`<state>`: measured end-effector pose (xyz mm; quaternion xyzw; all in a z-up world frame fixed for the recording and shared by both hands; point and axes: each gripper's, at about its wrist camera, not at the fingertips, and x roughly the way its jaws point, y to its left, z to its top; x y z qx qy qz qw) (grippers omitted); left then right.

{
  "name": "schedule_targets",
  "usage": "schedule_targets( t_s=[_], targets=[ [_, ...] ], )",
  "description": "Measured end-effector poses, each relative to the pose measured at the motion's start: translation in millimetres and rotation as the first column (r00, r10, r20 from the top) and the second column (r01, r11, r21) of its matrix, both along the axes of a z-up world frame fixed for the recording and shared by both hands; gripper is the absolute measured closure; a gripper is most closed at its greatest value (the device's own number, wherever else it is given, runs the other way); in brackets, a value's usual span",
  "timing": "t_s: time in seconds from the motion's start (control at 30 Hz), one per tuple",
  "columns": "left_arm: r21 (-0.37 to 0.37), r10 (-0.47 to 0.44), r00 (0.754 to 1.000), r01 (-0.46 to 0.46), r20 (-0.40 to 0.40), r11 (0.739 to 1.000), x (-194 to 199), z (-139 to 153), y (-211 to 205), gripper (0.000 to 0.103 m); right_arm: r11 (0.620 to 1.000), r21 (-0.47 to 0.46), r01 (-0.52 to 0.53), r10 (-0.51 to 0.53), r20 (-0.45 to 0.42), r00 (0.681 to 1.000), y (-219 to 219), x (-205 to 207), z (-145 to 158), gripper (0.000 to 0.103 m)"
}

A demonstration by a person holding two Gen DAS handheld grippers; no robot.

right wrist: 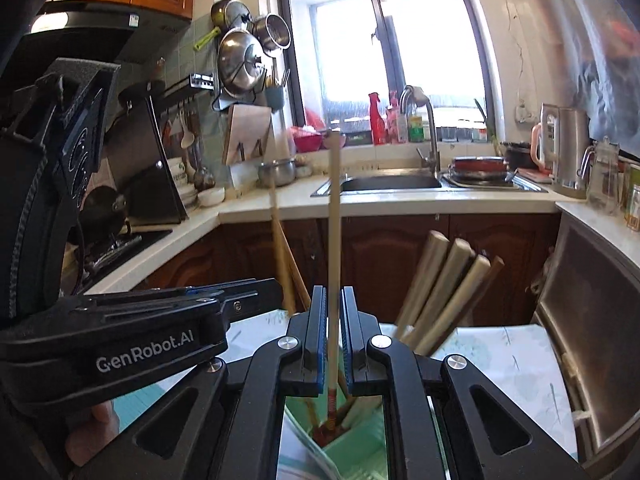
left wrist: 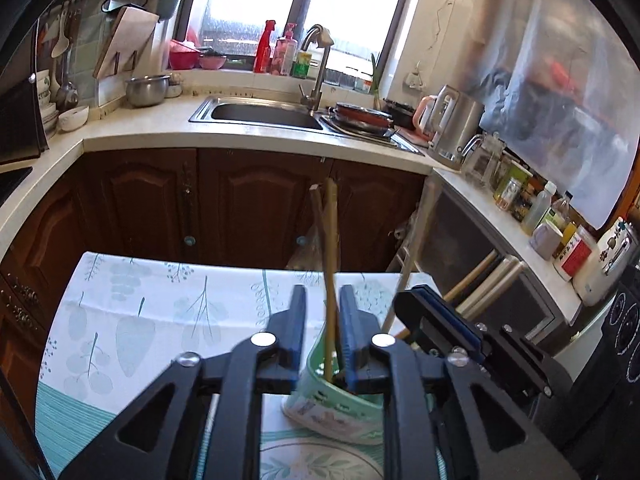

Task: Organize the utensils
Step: 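Lift both chopsticks, lower them into the green holder and open both tools, then move the right tool to the spoons and grasp a gold-handled spoon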

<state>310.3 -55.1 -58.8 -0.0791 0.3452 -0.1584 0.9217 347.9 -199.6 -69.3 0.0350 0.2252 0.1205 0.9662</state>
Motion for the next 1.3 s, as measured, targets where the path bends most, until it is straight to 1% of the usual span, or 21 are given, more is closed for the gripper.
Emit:
schedule_targets(
  t_s=[0.03,0.1,0.17,0.2,0.27,0.33,0.37,0.4,0.43,0.53,0.67,0.77,0.83,0.87,0.93,1.0,1.1,1.17,1.3],
  targets=[
    [-0.001,-0.002,1.0,0.002,-0.011,1.0,-2.6,-2.0,0.6,0.074,1.0,-0.003,0.0,0.0,-0.009,1.0,-0.8,-0.7,-3.1,0.095],
    [-0.006,-0.01,0.999,0.01,-0.035,1.0,-6.7,-3.4,3.4,0.057,1.0,-0.006,-0.004,0.003,-0.016,1.0,-3.3,-8.5,-8.5,0.094],
    [0.004,-0.014,0.998,0.014,-0.056,1.0,-14.2,-2.6,4.2,0.051,1.0,-0.018,0.001,-0.002,-0.034,0.999,-5.1,-17.1,-10.9,0.09],
    [0.011,-0.017,0.998,0.017,-0.063,1.0,-17.5,-1.1,4.4,0.049,1.0,-0.023,0.006,-0.007,-0.042,0.999,-6.8,-23.6,-11.3,0.087],
    [0.041,-0.027,0.996,0.031,-0.087,0.999,-28.2,1.4,2.9,0.048,1.0,-0.03,0.009,-0.011,-0.063,0.998,-8.2,-36.9,-9.4,0.085],
    [0.079,-0.032,0.993,0.041,-0.115,0.996,-40.4,2.6,2.4,0.045,0.999,-0.03,0.014,-0.017,-0.106,0.994,-10.4,-53.7,-7.6,0.084],
    [0.087,-0.034,0.992,0.045,-0.124,0.995,-45.6,2.9,3.4,0.043,1.0,-0.019,0.011,-0.013,-0.127,0.992,-12.2,-63.3,-6.3,0.083],
    [0.093,-0.037,0.991,0.05,-0.131,0.994,-52.7,2.3,4.5,0.041,1.0,-0.009,0.011,-0.013,-0.152,0.988,-14.5,-73.6,-5.7,0.08],
    [0.104,-0.033,0.99,0.048,-0.139,0.993,-62.3,0.6,5.3,0.041,1.0,-0.006,0.017,-0.018,-0.185,0.983,-16.6,-84.3,-7.4,0.078],
    [0.136,-0.049,0.989,0.068,-0.141,0.988,-87.6,-4.6,5.6,0.041,1.0,-0.002,0.024,-0.023,-0.253,0.967,-22.4,-120.5,-9.6,0.077],
    [0.138,-0.073,0.981,0.099,-0.182,0.985,-122.3,-15.7,7.1,0.041,0.999,-0.018,0.051,-0.054,-0.291,0.955,-38.1,-180.2,-17.8,0.077],
    [0.113,-0.09,0.962,0.123,-0.259,0.986,-144.4,-28.8,7.5,0.041,0.998,-0.034,0.054,-0.062,-0.324,0.944,-46.8,-223.3,-28.4,0.077],
    [0.08,-0.098,0.94,0.131,-0.328,0.988,-158.0,-39.2,7.8,0.041,0.997,-0.05,0.061,-0.075,-0.355,0.932,-52.0,-251.5,-38.5,0.077],
    [0.066,-0.104,0.933,0.135,-0.345,0.989,-163.7,-43.2,7.3,0.041,0.996,-0.056,0.066,-0.082,-0.367,0.927,-53.6,-264.5,-44.0,0.077],
    [0.059,-0.12,0.926,0.15,-0.357,0.987,-176.6,-49.5,5.1,0.041,0.996,-0.05,0.079,-0.092,-0.393,0.915,-58.3,-289.9,-55.2,0.077],
    [0.061,-0.155,0.921,0.188,-0.357,0.98,-189.5,-53.8,-0.2,0.041,0.995,-0.023,0.097,-0.098,-0.41,0.907,-63.9,-310.2,-64.8,0.077],
    [0.069,-0.22,0.911,0.259,-0.348,0.963,-207.0,-57.6,-11.5,0.041,0.99,0.023,0.136,-0.112,-0.44,0.891,-77.7,-343.2,-82.3,0.077],
    [0.079,-0.26,0.905,0.302,-0.336,0.95,-217.9,-59.4,-19.9,0.041,0.987,0.036,0.154,-0.12,-0.458,0.881,-85.7,-359.6,-93.5,0.077],
    [0.1,-0.34,0.88,0.391,-0.332,0.915,-233.8,-68.0,-41.2,0.041,0.978,0.046,0.206,-0.153,-0.519,0.841,-100.9,-391.9,-119.6,0.077]
  ],
)
